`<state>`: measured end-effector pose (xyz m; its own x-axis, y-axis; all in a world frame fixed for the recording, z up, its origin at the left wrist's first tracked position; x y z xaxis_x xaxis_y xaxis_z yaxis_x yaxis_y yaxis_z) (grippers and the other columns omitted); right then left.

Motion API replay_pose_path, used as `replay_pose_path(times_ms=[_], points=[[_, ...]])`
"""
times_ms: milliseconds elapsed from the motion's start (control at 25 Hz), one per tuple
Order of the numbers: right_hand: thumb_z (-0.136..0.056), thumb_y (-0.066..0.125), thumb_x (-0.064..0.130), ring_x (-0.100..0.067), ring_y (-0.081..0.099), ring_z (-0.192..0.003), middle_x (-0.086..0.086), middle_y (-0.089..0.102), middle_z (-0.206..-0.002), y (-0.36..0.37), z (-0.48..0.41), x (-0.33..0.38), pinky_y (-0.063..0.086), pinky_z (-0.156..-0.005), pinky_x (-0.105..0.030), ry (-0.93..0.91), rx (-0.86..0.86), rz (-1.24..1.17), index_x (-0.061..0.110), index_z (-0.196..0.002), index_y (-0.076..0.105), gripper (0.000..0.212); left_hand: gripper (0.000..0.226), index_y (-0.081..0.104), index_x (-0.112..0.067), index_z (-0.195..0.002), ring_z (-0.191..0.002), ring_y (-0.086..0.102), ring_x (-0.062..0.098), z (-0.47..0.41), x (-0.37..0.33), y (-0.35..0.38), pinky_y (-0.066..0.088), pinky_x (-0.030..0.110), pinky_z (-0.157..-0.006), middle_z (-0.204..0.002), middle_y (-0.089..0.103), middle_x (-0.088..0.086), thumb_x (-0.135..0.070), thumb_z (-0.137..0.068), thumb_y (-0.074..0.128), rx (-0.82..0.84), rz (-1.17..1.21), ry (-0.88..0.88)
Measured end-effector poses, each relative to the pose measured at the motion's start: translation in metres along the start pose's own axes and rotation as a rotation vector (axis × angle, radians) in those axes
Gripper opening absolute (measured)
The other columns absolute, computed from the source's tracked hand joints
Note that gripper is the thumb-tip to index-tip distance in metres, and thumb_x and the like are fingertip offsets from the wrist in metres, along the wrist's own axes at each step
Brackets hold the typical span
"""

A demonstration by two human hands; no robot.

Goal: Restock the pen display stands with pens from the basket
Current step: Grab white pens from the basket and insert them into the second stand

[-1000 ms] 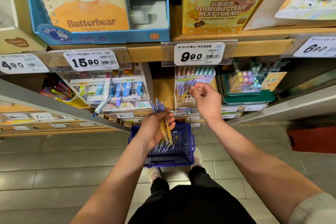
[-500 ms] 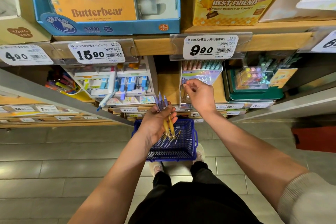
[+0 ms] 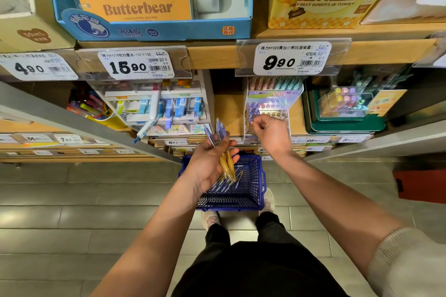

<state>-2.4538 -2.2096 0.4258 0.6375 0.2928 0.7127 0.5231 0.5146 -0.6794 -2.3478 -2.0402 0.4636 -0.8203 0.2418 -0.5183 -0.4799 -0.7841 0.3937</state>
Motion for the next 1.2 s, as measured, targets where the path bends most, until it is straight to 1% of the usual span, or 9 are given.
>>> replay_pose_path(times_ms=[240, 400, 480, 560, 680, 760, 880, 1040, 1200], points=[[-0.096, 0.064, 0.011, -0.012, 0.07, -0.072, 0.0, 0.075, -0.088, 0.0, -0.004, 0.004, 0.061, -0.073, -0.026, 0.046, 0.013, 0.075, 0.012, -0.1, 0.074, 0.01, 0.031, 0.061, 0.001, -0.129, -0.079, 0.075, 0.024, 0.001, 0.001, 0.002, 0.064, 0.039, -0.078, -0.095, 0.074, 0.015, -0.005, -0.099, 0.06, 0.019, 0.005, 0.002], [-0.097, 0.063, 0.014, -0.013, 0.07, -0.076, -0.003, 0.076, -0.094, -0.001, -0.003, 0.005, 0.059, -0.072, -0.023, 0.13, 0.04, 0.073, 0.012, -0.103, 0.073, 0.011, 0.01, 0.069, -0.006, -0.104, -0.084, 0.077, 0.023, 0.001, 0.002, 0.008, 0.064, 0.036, -0.074, -0.097, 0.078, 0.012, -0.005, -0.097, 0.062, 0.033, -0.04, 0.018], [-0.096, 0.066, 0.017, -0.009, 0.068, -0.08, 0.001, 0.075, -0.094, -0.01, 0.003, 0.008, 0.053, -0.075, -0.013, 0.189, 0.013, -0.018, 0.015, -0.096, 0.072, 0.007, 0.009, 0.069, -0.01, -0.094, -0.088, 0.077, 0.024, 0.001, 0.002, 0.012, 0.064, 0.035, -0.076, -0.104, 0.078, 0.013, -0.005, -0.096, 0.062, 0.054, -0.056, 0.028], [-0.096, 0.068, 0.023, -0.004, 0.066, -0.075, 0.009, 0.074, -0.086, -0.02, 0.015, 0.013, 0.048, -0.073, -0.009, 0.238, -0.003, -0.171, 0.018, -0.088, 0.07, 0.01, 0.007, 0.069, -0.008, -0.099, -0.091, 0.076, 0.024, 0.0, 0.002, 0.015, 0.063, 0.034, -0.079, -0.107, 0.077, 0.013, -0.005, -0.095, 0.064, 0.056, -0.081, 0.043], [-0.094, 0.07, 0.034, -0.002, 0.069, -0.07, 0.009, 0.076, -0.079, -0.027, 0.039, 0.03, 0.055, -0.069, -0.018, 0.243, 0.171, -0.531, 0.021, -0.089, 0.075, 0.015, 0.011, 0.07, -0.007, -0.103, -0.09, 0.076, 0.023, -0.001, 0.005, 0.021, 0.063, 0.032, -0.077, -0.099, 0.078, 0.011, -0.005, -0.092, 0.068, 0.04, -0.154, 0.064], [-0.089, 0.074, 0.041, -0.001, 0.071, -0.085, 0.013, 0.077, -0.092, -0.029, 0.048, 0.038, 0.056, -0.08, -0.018, 0.209, 0.254, -0.504, 0.032, -0.095, 0.076, 0.011, 0.009, 0.071, -0.009, -0.1, -0.09, 0.076, 0.023, 0.001, 0.009, 0.026, 0.062, 0.033, -0.079, -0.095, 0.079, 0.01, -0.006, -0.091, 0.07, 0.045, -0.206, 0.073], [-0.087, 0.078, 0.034, -0.004, 0.07, -0.097, 0.011, 0.076, -0.101, -0.033, 0.049, 0.034, 0.053, -0.094, -0.023, 0.26, 0.259, -0.489, 0.028, -0.101, 0.076, 0.016, 0.013, 0.071, -0.007, -0.104, -0.092, 0.076, 0.025, 0.002, 0.014, 0.03, 0.062, 0.035, -0.083, -0.098, 0.078, 0.013, -0.006, -0.091, 0.07, 0.051, -0.259, 0.079], [-0.087, 0.079, 0.025, 0.001, 0.072, -0.079, 0.015, 0.077, -0.08, -0.038, 0.047, 0.032, 0.056, -0.078, -0.016, 0.293, 0.3, -0.482, 0.03, -0.087, 0.074, 0.006, 0.012, 0.072, -0.007, -0.104, -0.095, 0.075, 0.028, 0.003, 0.018, 0.034, 0.062, 0.035, -0.083, -0.102, 0.078, 0.016, -0.007, -0.093, 0.069, 0.071, -0.282, 0.091], [-0.092, 0.072, 0.012, -0.015, 0.075, -0.081, -0.007, 0.077, -0.091, -0.056, 0.037, 0.031, 0.061, -0.074, -0.024, 0.307, 0.159, -0.67, 0.005, -0.107, 0.072, 0.016, 0.027, 0.065, -0.007, -0.119, -0.101, 0.073, 0.033, 0.001, 0.018, 0.03, 0.061, 0.04, -0.082, -0.111, 0.076, 0.015, -0.026, -0.101, 0.059, 0.045, -0.259, 0.068]])
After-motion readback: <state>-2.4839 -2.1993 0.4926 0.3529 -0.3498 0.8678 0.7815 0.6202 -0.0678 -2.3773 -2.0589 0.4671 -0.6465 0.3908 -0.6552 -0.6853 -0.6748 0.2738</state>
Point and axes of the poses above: each hand's wrist, its own z-axis away from the middle knuckle, its own y-axis out of the palm, x = y × z, the point moved 4 cm from there along -z, towards the middle knuckle
